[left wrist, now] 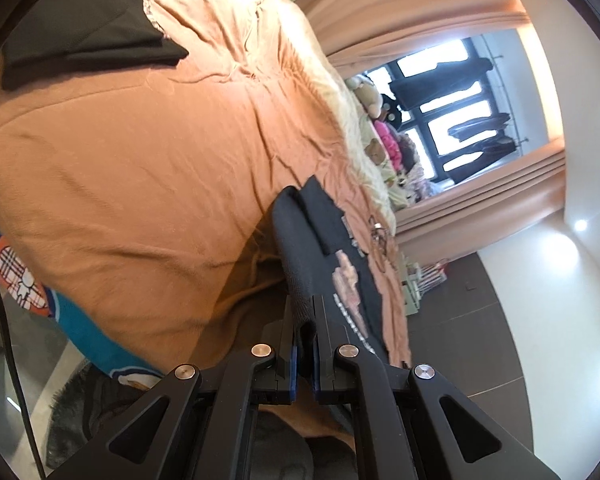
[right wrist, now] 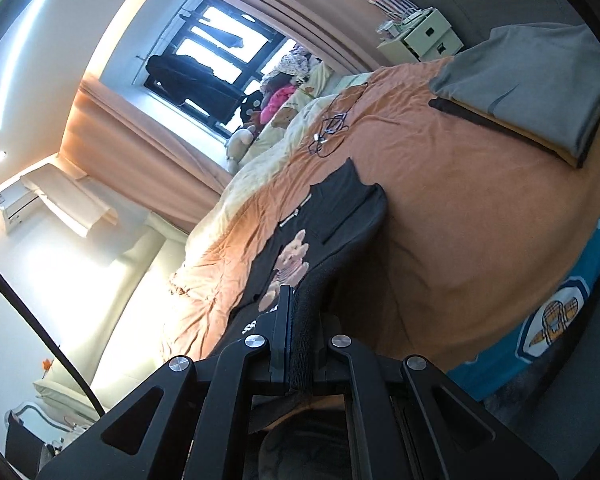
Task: Fold small clothes
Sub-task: 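Lift the hem with both tools and fold it toward the collar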
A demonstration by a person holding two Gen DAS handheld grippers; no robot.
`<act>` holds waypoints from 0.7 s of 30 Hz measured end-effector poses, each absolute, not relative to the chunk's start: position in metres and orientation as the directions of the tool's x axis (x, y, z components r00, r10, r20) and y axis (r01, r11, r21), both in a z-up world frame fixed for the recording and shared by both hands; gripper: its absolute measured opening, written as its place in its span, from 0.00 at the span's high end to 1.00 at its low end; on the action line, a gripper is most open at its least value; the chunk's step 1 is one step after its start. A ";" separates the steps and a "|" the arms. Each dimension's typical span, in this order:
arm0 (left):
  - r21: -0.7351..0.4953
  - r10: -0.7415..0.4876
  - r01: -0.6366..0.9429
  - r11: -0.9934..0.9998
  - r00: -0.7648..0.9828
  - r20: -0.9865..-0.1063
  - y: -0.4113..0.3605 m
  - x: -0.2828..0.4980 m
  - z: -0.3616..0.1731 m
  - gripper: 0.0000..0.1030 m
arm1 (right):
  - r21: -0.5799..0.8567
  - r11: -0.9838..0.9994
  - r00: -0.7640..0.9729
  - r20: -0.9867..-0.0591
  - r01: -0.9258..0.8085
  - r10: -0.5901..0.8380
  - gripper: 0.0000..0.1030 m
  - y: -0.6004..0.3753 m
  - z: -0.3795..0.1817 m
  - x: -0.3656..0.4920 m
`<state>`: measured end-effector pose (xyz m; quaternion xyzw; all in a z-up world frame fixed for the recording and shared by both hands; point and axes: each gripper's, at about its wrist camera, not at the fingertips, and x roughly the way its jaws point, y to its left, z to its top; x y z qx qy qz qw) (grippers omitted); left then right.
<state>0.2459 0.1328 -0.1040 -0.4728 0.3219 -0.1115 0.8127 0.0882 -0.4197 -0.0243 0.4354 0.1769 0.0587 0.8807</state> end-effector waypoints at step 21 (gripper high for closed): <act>-0.892 -0.445 -0.009 0.452 0.864 -0.234 0.167 0.129 -0.023 0.96 | 0.805 0.583 0.946 -0.095 -0.110 0.310 0.99 -0.439 -0.020 0.037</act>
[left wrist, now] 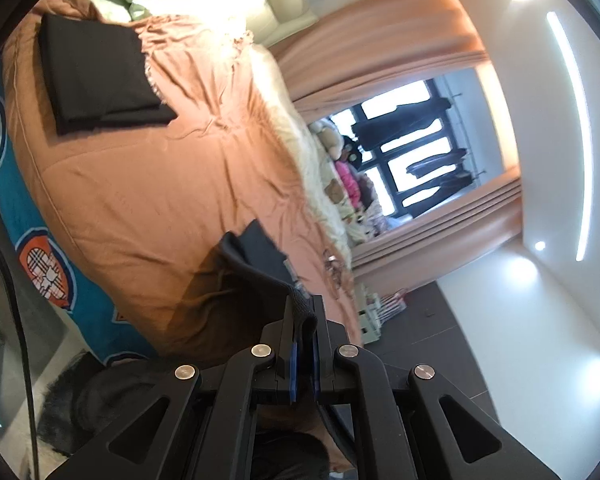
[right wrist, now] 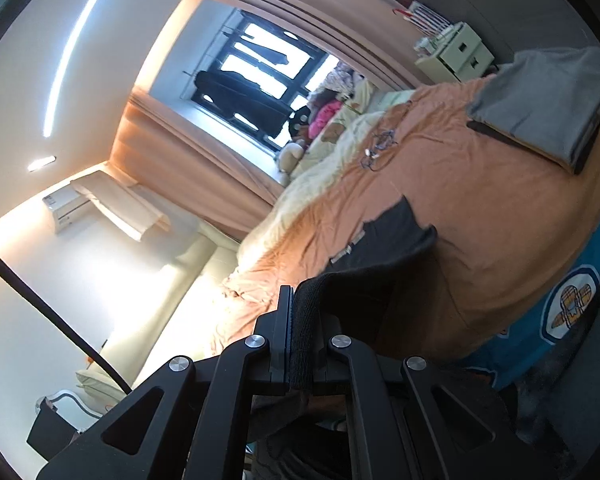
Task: Fold small clothes
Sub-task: 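Lift the hem with both tools and fold it toward the collar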
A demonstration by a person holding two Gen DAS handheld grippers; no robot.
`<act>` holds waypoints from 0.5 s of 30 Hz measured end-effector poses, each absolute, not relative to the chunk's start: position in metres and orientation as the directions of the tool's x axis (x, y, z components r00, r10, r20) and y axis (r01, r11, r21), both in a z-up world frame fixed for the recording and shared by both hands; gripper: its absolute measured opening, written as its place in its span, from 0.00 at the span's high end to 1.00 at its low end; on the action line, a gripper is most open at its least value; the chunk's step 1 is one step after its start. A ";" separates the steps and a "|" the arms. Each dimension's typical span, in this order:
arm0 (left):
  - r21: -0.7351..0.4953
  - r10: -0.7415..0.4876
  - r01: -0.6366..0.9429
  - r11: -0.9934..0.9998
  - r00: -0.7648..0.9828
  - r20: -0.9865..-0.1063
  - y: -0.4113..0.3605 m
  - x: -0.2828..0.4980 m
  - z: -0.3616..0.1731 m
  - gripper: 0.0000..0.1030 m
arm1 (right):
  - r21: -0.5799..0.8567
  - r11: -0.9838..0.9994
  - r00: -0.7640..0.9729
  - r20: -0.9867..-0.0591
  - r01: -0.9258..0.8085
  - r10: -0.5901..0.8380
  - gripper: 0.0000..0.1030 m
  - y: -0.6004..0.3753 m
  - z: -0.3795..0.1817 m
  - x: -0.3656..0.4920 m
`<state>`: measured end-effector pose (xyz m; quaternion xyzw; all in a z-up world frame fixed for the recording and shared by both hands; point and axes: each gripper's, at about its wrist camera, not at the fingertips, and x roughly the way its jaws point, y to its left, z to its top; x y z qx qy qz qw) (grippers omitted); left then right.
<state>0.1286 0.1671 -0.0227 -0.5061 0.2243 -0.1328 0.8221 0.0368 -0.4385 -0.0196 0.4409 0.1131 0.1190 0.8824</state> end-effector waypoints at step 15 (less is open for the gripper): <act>-0.871 -0.462 0.034 0.491 0.857 -0.227 0.157 0.175 0.014 0.95 | 0.825 0.557 0.943 -0.099 -0.100 0.317 0.99 -0.478 -0.045 0.121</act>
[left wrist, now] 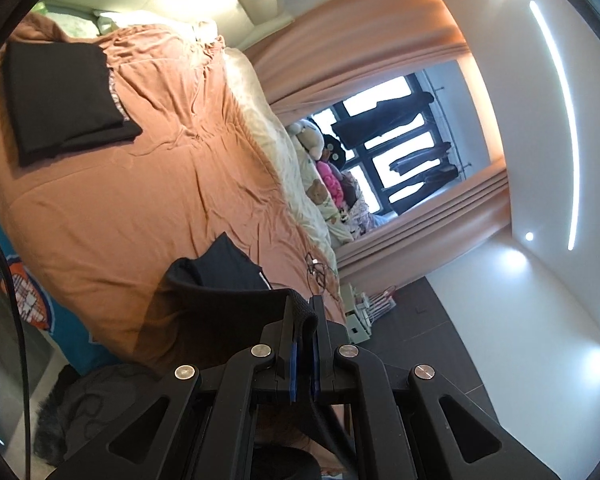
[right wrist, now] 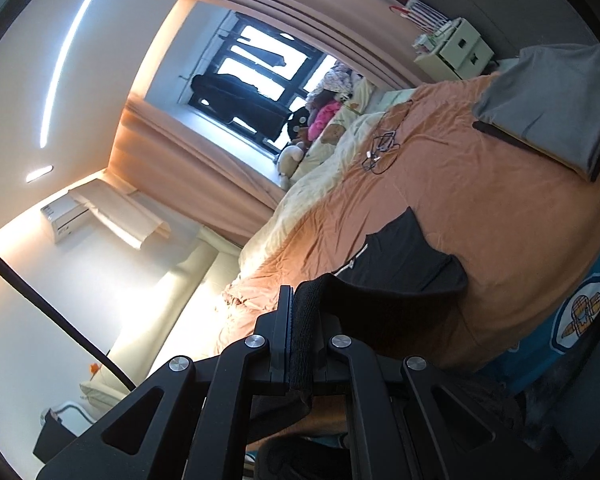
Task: Fold small clothes
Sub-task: 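Lift the hem with both tools and fold it toward the collar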
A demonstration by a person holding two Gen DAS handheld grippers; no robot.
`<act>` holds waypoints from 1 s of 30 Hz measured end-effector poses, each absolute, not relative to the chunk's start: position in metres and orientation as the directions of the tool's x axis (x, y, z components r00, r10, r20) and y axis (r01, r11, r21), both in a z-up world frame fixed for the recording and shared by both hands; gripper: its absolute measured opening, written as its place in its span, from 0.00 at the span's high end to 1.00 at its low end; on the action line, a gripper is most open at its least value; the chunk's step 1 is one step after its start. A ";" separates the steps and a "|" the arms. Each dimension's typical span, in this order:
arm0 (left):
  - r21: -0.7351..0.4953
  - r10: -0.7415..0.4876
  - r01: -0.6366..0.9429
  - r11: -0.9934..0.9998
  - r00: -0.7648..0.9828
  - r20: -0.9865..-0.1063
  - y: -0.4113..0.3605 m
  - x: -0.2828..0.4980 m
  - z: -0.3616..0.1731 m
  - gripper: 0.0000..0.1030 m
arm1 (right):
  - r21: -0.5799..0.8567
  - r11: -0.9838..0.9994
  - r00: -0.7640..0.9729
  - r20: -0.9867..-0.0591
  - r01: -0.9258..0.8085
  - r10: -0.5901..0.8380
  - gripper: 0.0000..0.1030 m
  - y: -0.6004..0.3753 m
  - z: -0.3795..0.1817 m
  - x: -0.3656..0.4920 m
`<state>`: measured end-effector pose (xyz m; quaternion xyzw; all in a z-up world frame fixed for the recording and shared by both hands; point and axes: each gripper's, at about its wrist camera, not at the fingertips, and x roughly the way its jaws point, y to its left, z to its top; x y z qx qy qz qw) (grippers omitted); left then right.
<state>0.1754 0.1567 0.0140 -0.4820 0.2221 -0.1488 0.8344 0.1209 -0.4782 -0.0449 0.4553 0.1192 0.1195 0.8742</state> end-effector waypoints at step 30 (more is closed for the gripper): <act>-0.707 -0.387 -0.181 0.683 0.732 -0.561 0.114 0.461 -0.042 0.95 | 0.792 0.586 0.885 -0.385 0.172 0.262 0.98 -0.473 -0.042 0.388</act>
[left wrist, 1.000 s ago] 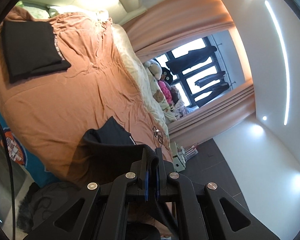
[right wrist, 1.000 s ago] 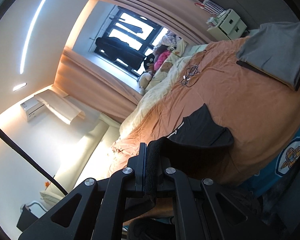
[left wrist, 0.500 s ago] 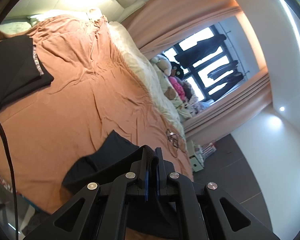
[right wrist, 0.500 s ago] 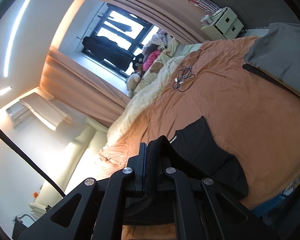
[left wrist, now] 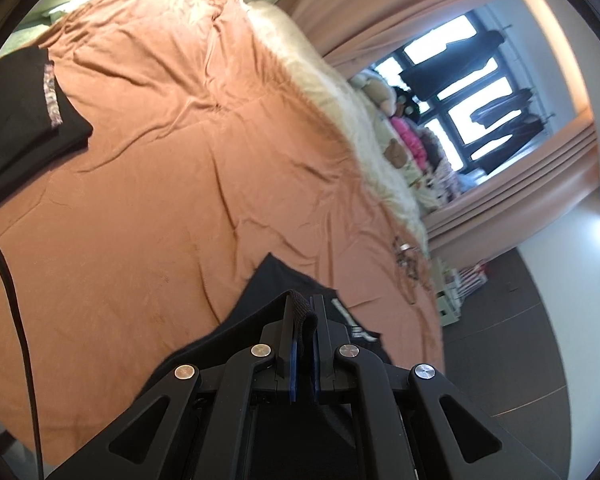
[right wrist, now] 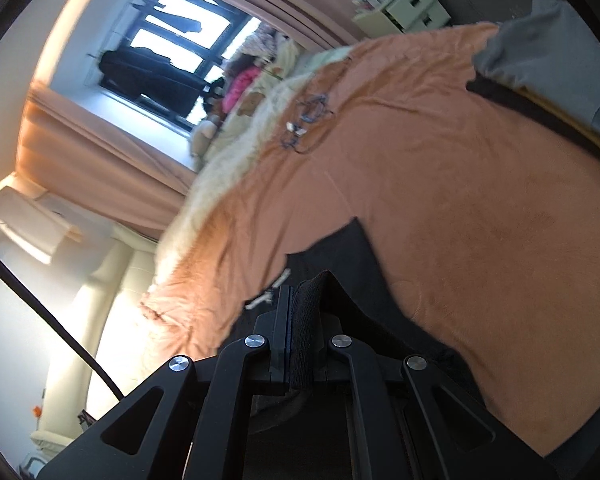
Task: Fold small clothes
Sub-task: 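Lift the hem with both tools and fold it toward the collar, then lay the folded hem onto the shirt and open both tools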
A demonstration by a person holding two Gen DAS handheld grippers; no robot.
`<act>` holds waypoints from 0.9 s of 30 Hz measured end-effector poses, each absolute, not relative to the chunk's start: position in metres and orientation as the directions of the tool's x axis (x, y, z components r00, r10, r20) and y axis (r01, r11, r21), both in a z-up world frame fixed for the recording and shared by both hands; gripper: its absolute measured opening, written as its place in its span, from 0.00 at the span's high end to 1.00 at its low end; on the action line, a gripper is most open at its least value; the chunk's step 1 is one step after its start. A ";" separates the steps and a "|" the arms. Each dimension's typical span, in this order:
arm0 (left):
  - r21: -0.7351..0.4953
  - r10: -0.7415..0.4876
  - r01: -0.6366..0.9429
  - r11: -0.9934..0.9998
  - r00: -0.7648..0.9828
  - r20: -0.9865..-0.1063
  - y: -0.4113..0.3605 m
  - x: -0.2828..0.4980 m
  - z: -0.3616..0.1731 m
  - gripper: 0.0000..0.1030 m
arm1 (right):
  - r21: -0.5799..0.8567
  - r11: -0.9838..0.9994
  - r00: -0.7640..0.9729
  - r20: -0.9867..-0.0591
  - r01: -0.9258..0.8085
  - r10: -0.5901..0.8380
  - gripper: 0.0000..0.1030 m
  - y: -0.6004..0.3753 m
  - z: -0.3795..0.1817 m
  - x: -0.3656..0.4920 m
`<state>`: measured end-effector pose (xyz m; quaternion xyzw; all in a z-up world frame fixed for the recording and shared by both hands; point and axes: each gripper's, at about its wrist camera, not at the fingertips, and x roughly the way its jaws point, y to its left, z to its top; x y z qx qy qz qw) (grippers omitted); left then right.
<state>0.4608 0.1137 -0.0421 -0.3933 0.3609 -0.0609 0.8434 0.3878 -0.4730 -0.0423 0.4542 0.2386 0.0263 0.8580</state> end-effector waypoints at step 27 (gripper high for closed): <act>-0.451 -0.342 -0.152 0.880 0.457 -0.821 0.066 0.594 -0.154 0.38 | 0.597 0.722 0.760 -0.631 0.350 0.154 0.28 -0.455 -0.035 0.470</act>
